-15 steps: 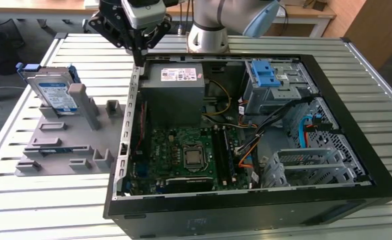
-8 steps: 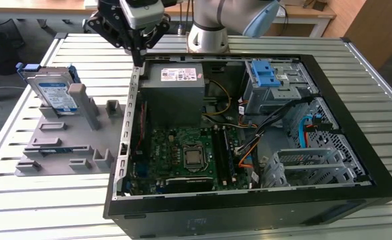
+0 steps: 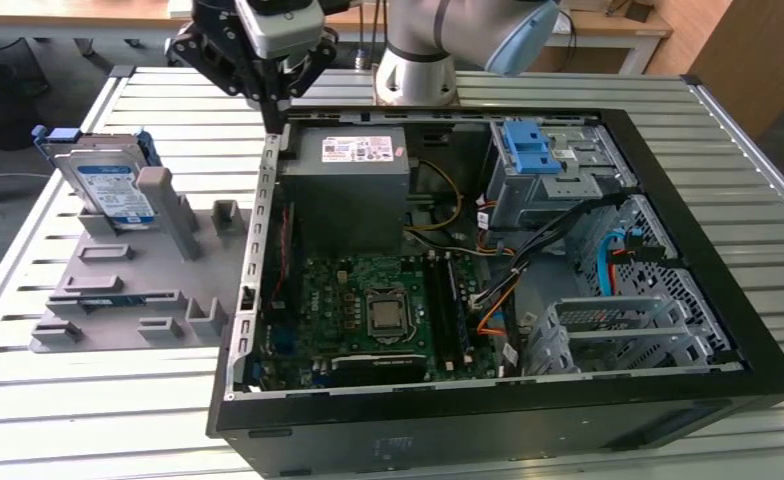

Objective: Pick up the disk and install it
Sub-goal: 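Reach for the disk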

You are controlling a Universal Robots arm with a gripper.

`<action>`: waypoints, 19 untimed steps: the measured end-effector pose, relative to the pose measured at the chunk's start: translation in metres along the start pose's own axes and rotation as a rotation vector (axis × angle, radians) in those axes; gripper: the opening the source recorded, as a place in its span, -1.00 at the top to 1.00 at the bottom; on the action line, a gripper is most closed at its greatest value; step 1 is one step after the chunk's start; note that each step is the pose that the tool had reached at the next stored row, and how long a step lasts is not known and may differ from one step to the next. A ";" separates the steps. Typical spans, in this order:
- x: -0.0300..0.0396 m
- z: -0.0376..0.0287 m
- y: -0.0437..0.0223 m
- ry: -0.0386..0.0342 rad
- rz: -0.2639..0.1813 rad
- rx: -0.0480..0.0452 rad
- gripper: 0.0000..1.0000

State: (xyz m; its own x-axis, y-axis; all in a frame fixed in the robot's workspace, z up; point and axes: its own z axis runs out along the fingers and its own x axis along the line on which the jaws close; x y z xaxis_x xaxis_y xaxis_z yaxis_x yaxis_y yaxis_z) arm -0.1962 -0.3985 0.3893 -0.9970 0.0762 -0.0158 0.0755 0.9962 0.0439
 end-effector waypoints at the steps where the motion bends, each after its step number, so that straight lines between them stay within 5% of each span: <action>1: 0.0003 0.0000 0.0000 0.0001 0.000 0.0000 0.79; 19: 0.0046 0.0003 -0.0004 0.0011 0.000 0.0001 0.79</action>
State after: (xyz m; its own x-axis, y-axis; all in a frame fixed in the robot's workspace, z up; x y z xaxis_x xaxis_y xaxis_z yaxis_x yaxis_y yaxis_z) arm -0.2008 -0.3985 0.3889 -0.9970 0.0762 -0.0147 0.0755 0.9962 0.0438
